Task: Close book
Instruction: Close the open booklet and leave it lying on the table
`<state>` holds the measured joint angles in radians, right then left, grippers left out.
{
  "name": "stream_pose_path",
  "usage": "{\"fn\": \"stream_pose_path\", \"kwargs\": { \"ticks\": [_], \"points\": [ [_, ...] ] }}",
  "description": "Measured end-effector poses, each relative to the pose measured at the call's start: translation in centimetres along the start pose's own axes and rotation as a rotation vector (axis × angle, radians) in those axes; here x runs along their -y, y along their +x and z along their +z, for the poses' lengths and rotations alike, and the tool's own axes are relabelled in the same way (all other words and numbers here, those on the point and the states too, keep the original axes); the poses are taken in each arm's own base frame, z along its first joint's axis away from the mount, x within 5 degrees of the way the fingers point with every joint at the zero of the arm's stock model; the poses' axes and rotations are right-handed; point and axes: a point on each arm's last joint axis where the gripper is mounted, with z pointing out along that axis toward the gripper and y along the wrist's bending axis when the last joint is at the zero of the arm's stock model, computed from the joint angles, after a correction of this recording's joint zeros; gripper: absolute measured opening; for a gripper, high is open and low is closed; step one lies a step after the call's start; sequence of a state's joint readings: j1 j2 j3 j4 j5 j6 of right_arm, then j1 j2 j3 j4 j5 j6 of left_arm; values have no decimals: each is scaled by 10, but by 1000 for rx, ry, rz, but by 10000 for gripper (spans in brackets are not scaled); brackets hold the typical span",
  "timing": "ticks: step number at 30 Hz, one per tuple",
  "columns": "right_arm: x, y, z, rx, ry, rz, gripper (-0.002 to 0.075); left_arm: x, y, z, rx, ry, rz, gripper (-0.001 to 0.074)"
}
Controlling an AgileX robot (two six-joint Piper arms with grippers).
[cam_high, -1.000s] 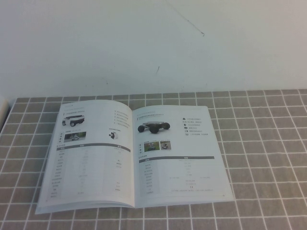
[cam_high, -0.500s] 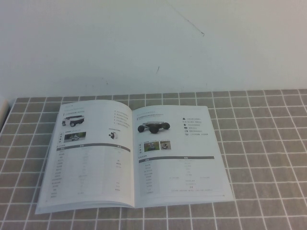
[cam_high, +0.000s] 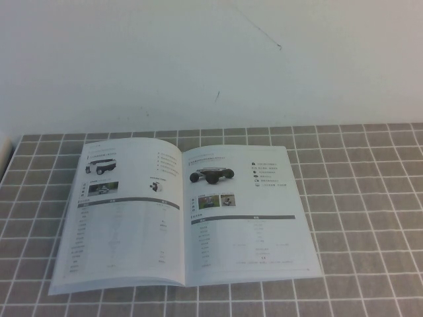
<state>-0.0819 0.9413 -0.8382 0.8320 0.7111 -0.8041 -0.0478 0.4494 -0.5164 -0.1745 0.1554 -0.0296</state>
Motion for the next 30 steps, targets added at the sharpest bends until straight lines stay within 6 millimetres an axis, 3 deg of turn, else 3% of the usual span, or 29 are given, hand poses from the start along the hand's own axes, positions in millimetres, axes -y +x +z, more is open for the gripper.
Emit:
{"fn": "stream_pose_path", "kwargs": {
  "ticks": [3,7,10,16,21,30],
  "points": [
    [20,0,58,-34,-143,31,-3,1,10,18,-106,5,-136,-4],
    [33,10,134,-128,-210,46,-3,-1,22,36,-219,-5,-145,-3],
    [24,23,194,-234,-264,21,-3,-3,34,50,-310,-16,-111,-4],
    [0,40,277,-401,-352,-49,-3,-6,56,72,-473,-36,-101,-4],
    [-7,43,311,-522,-337,-135,-3,-10,73,88,-573,-60,-125,-4],
    [1,47,324,-644,-261,-256,-3,-18,110,118,-744,-115,-147,-4]
  ]
}}
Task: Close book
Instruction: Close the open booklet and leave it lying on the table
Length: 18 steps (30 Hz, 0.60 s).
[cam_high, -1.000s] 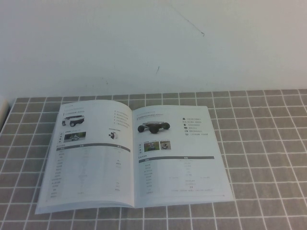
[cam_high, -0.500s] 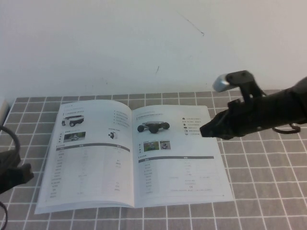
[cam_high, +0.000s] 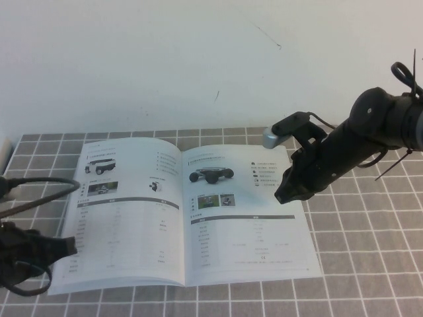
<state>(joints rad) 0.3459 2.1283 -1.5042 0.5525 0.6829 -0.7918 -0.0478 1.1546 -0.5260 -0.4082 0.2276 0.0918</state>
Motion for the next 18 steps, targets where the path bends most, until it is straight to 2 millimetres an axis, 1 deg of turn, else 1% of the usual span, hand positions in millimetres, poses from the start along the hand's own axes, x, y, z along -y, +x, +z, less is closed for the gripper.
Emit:
{"fn": "stream_pose_path", "kwargs": {
  "ticks": [4,8,11,15,18],
  "points": [
    [2,0,3,-1,15,-7,-3,-4,2,19,-46,-26,-13,-4],
    [4,2,8,-8,19,-5,-3,-3,-4,35,-98,-33,-19,-4],
    [5,4,10,-17,22,-10,-3,2,-17,45,-129,-26,-18,-4],
    [7,7,17,-32,19,-3,-3,7,-38,54,-116,-16,1,-4],
    [9,10,22,-44,15,11,-3,2,-57,58,-91,-29,-6,-4]
  ]
}}
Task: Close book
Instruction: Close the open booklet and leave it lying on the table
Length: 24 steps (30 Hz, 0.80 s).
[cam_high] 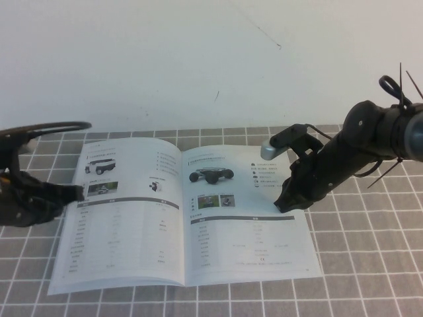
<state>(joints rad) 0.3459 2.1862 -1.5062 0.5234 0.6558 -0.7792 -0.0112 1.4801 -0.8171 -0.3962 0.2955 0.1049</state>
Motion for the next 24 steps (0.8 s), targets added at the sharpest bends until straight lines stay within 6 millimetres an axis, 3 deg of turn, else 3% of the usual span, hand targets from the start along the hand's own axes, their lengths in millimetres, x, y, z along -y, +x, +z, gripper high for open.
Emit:
{"fn": "stream_pose_path", "kwargs": {
  "ticks": [4,7,17,24],
  "points": [
    [1,0,1,-1,0,4,-3,-23,-26,5,35,-54,-43,-4],
    [1,0,1,-1,0,6,-3,-41,-33,15,11,-87,-86,-4],
    [2,-2,1,16,16,6,-3,-59,-22,71,-164,-102,-115,-4],
    [2,-2,2,17,17,5,-3,-62,-19,83,-169,-103,-145,-4]
  ]
}}
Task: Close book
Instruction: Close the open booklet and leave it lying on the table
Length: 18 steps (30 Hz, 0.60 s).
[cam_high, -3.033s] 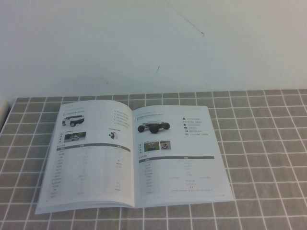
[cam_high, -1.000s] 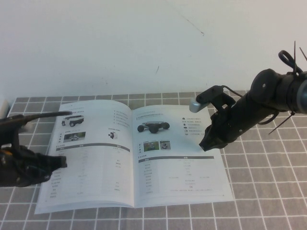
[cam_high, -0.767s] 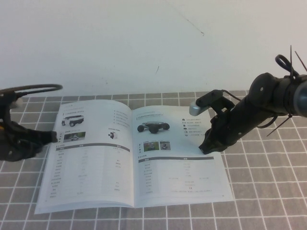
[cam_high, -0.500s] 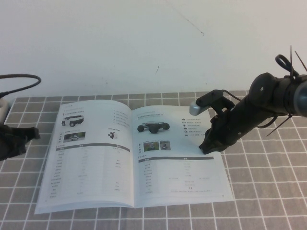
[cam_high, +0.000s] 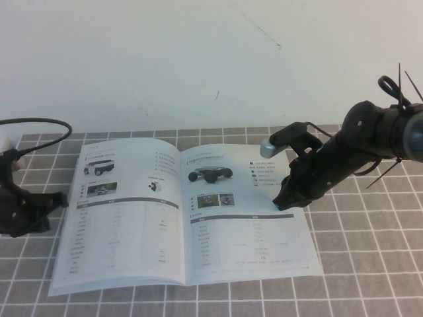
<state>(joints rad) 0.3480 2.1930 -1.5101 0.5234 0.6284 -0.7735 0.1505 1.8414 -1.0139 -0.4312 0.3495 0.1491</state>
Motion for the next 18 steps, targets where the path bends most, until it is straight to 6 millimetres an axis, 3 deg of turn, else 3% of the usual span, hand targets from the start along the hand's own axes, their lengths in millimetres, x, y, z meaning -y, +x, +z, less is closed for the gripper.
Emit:
{"fn": "stream_pose_path", "kwargs": {
  "ticks": [10,18],
  "points": [
    [0,0,0,0,0,0,-3,2,0,5,7,23,-23,-4],
    [0,0,0,0,0,0,-3,18,3,12,15,53,67,-4]
  ]
}}
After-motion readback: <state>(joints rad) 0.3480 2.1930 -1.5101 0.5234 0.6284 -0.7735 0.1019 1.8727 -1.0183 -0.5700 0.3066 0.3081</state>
